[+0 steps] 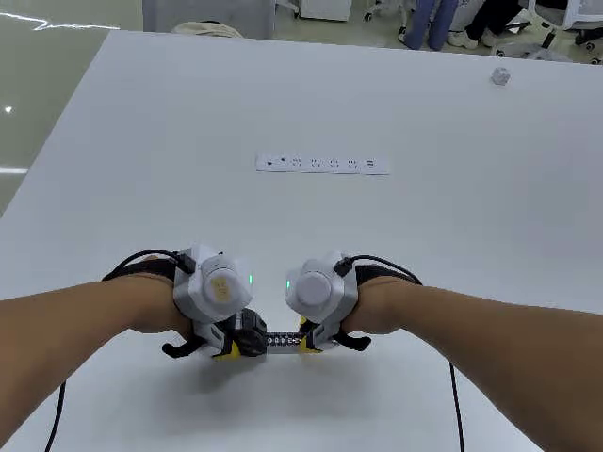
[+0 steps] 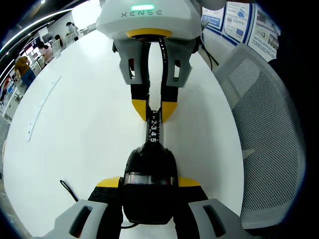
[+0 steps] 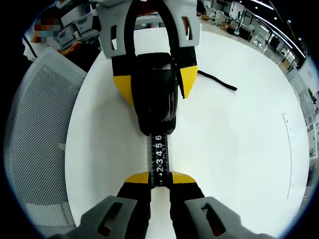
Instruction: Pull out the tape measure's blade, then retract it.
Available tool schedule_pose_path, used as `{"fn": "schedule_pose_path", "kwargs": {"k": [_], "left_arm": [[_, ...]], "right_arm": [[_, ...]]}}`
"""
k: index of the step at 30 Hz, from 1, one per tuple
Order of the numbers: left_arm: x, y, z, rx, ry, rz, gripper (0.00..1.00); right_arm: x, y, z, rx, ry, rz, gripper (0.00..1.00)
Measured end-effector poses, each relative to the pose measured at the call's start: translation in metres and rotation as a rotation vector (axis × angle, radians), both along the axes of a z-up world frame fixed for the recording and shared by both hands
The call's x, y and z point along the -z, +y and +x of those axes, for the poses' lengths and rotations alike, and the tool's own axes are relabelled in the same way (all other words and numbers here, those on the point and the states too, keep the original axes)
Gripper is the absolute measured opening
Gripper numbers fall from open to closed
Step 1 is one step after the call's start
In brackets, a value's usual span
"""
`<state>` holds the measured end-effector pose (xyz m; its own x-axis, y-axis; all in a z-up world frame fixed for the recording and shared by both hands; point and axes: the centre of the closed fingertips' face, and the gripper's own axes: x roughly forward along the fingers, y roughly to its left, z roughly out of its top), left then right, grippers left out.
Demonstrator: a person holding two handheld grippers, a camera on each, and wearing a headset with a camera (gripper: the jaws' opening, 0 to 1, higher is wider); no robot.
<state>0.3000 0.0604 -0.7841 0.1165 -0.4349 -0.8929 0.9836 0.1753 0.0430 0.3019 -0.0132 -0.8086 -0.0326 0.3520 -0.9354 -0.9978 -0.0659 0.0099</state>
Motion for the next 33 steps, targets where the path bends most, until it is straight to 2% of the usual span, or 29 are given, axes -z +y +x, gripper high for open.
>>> {"fn": "schedule_pose_path", "kwargs": {"k": [33], "left_arm": [[0.001,-0.001,0.002,-0.008,0.007,0.0,0.36]], "right_arm": [[-0.002,-0.012,0.002,-0.007,0.001,-0.005,0.13]]}}
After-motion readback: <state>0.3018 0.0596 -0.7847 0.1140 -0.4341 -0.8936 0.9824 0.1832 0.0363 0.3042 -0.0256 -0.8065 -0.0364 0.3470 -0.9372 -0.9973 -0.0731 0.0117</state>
